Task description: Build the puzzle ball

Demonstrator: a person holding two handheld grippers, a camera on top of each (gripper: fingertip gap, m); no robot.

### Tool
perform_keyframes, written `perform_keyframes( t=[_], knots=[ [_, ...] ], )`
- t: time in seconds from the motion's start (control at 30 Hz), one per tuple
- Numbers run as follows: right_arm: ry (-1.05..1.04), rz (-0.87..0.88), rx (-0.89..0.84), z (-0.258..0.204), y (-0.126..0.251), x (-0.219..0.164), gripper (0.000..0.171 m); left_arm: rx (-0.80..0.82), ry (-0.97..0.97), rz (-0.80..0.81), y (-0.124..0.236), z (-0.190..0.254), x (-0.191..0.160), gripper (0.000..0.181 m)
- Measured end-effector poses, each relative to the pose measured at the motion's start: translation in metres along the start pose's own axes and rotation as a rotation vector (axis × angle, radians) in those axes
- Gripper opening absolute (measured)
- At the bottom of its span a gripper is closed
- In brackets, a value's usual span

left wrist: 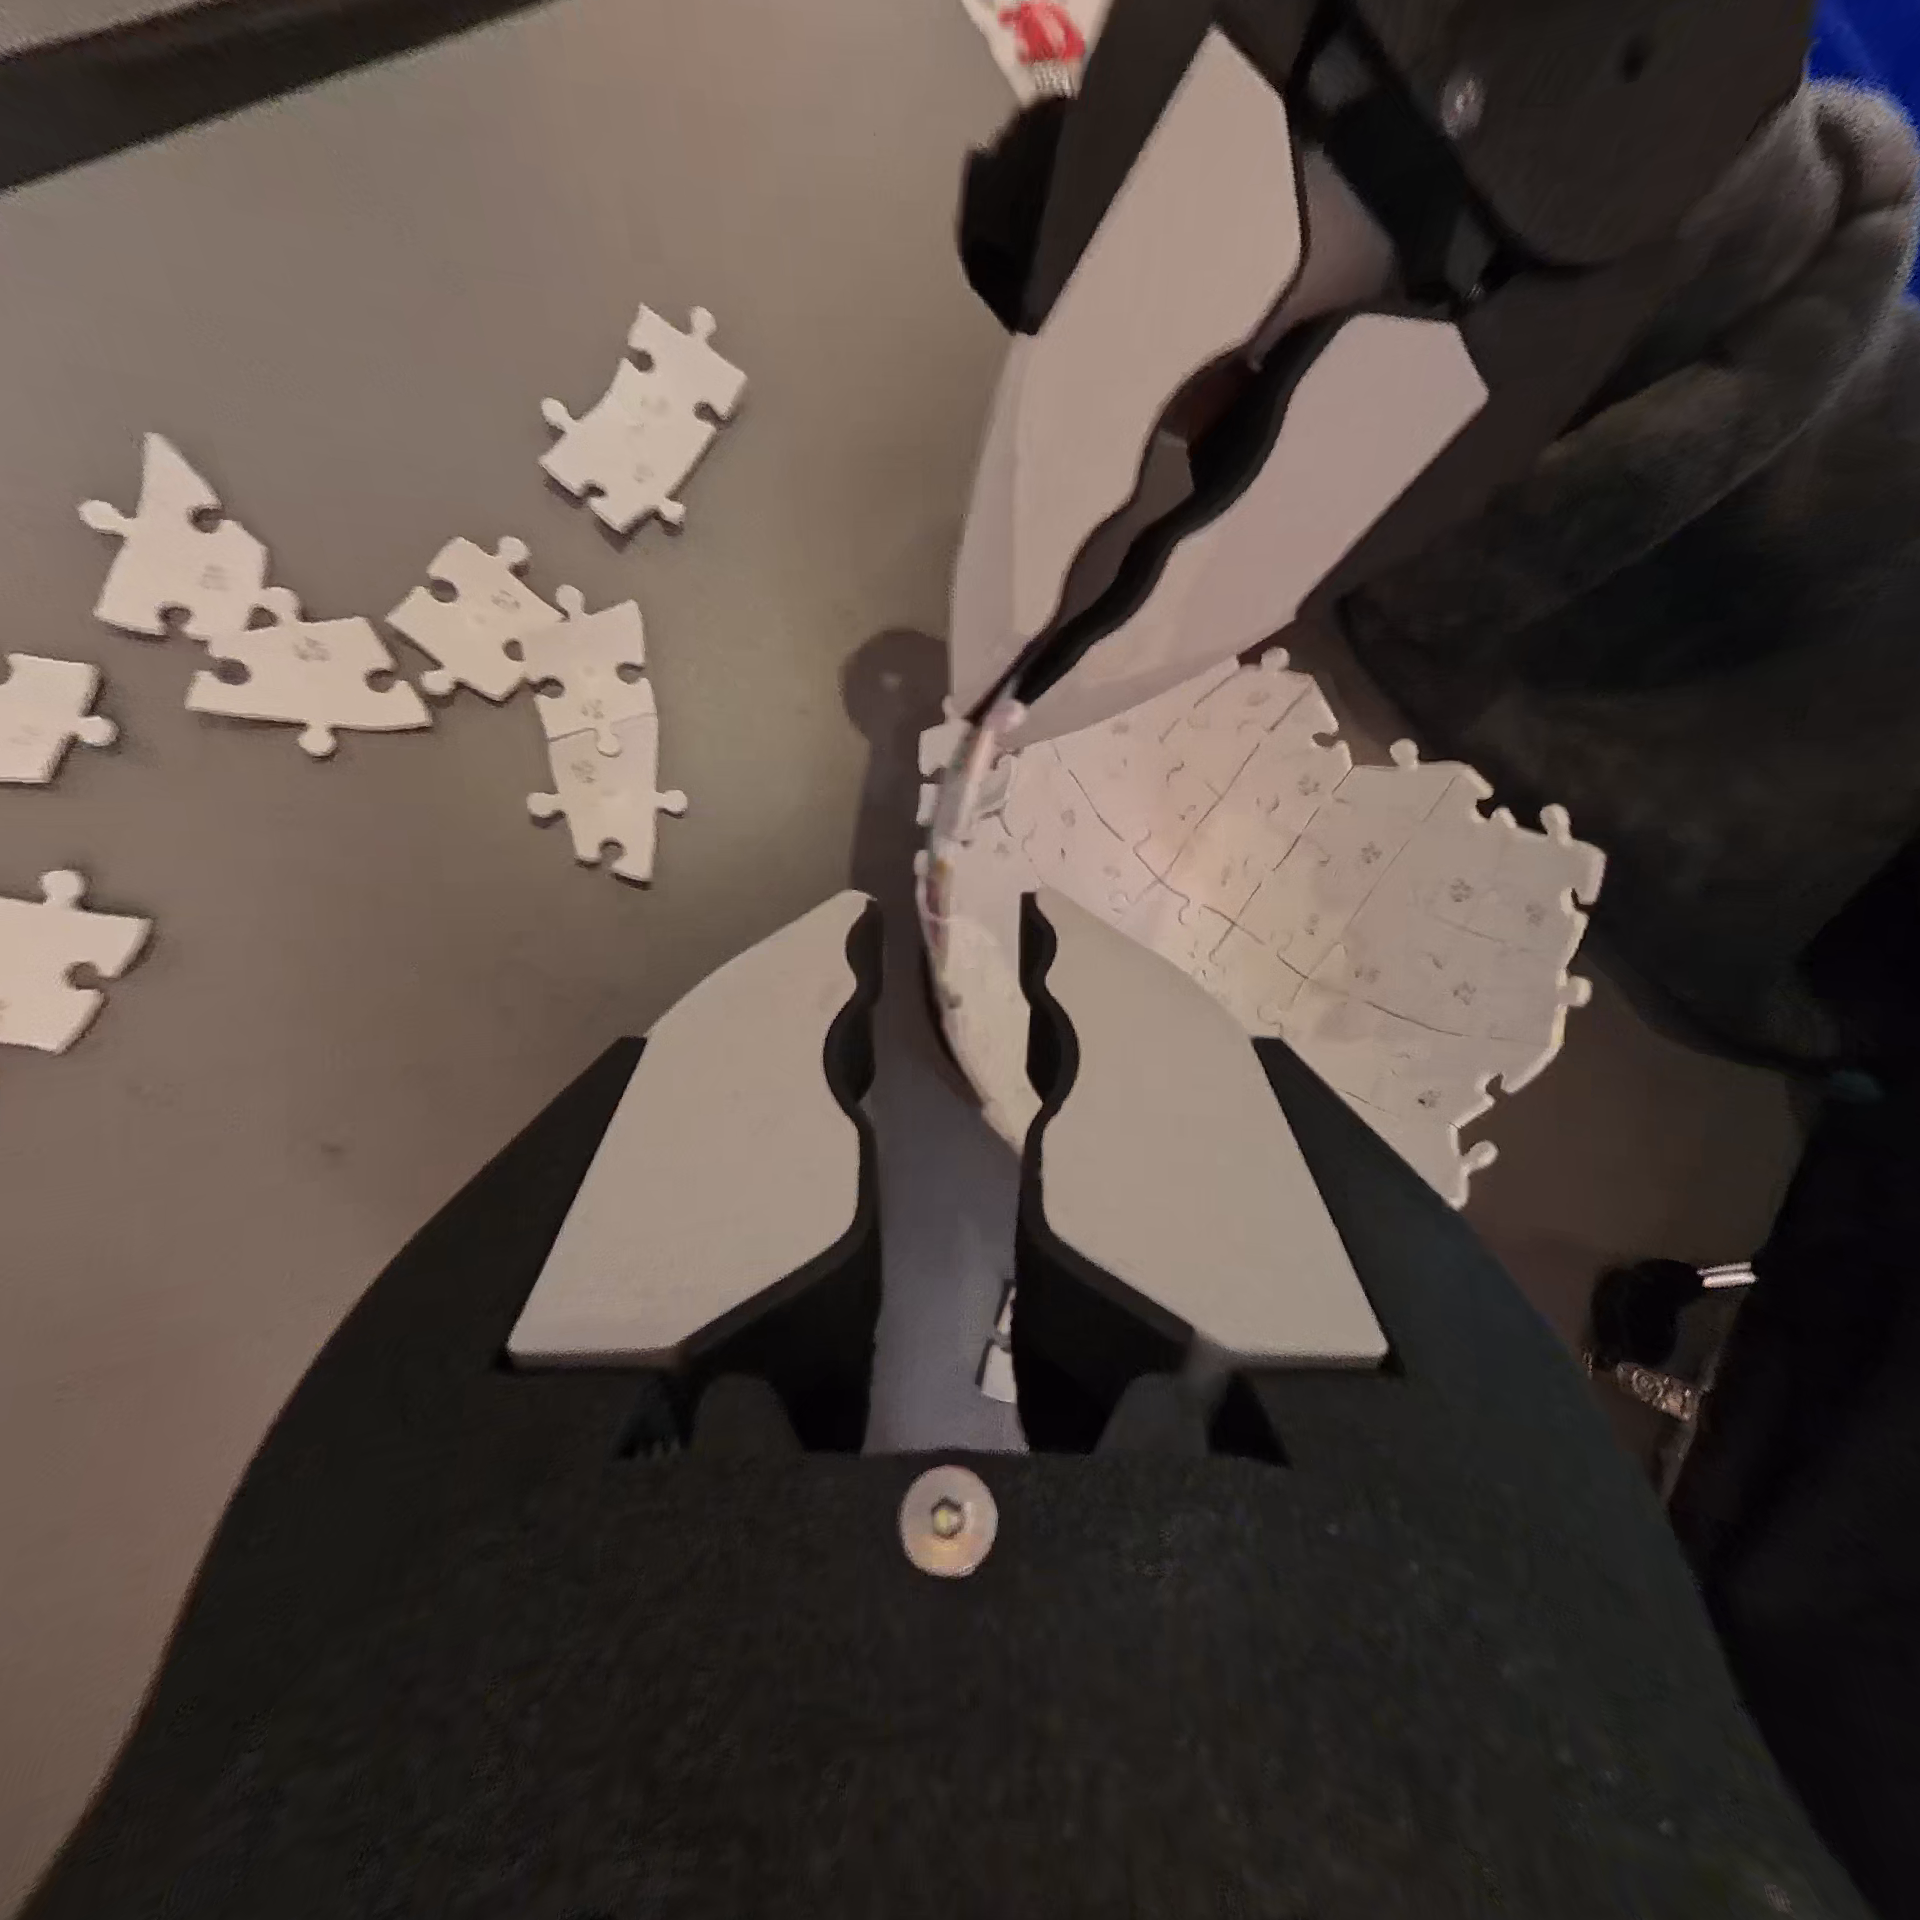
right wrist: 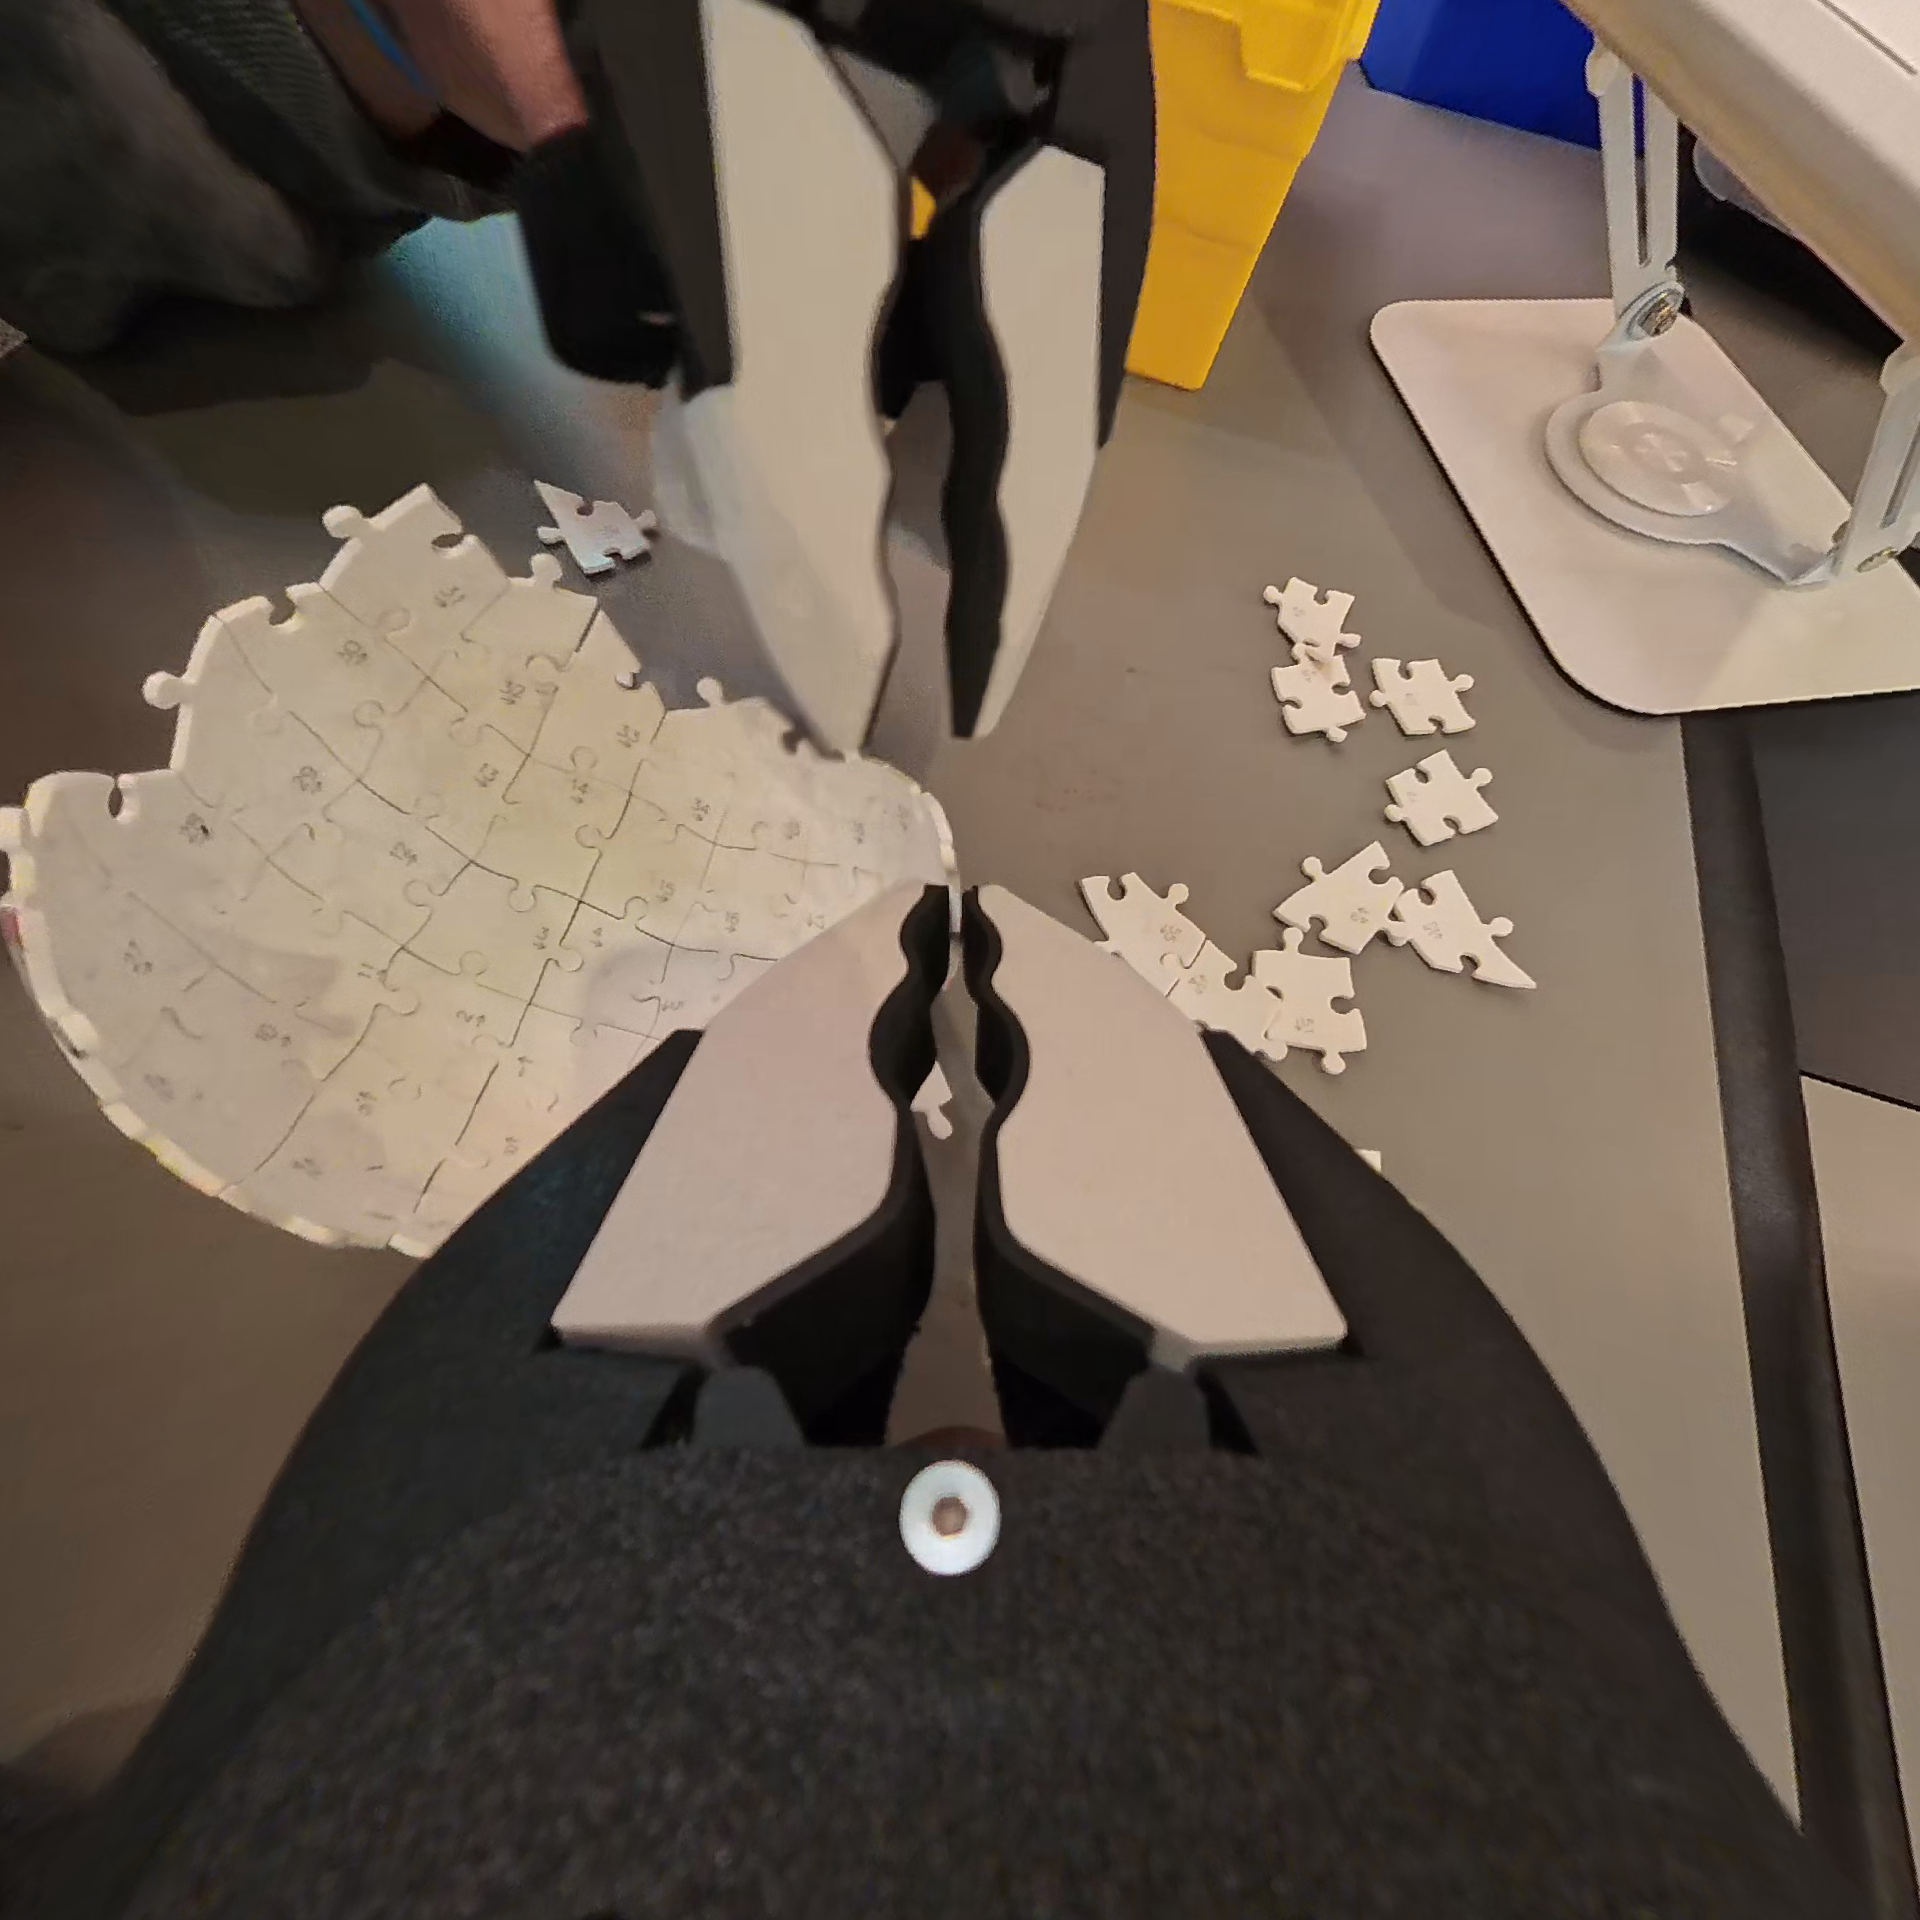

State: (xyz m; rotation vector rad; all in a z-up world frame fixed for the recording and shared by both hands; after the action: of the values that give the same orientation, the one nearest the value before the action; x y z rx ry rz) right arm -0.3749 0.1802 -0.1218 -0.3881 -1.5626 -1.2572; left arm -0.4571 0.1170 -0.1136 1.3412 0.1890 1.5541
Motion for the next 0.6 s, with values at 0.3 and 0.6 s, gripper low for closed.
perform_keyframes(
  t=[0.3,0.6],
  knots=[
    [0.041,0.016,-0.006,-0.001,-0.002,0.002,0.002,0.049,-0.003,-0.02,-0.018,-0.047,-0.019,0.0],
    [0.058,0.016,-0.019,-0.001,-0.004,0.003,0.003,-0.011,-0.136,-0.105,-0.056,-0.034,-0.023,0.0]
  ],
)
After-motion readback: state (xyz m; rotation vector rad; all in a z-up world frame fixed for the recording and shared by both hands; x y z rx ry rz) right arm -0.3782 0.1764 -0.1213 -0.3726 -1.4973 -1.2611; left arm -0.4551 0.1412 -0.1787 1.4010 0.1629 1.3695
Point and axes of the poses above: each gripper's, where its closed fingertips meet, y back along the fingers, x out of its top, z = x × y across the jaws, the point moved 5 cm from there along y, back along the fingers, and after that the axes turned 2 degrees about z, right-handed, at the moved point
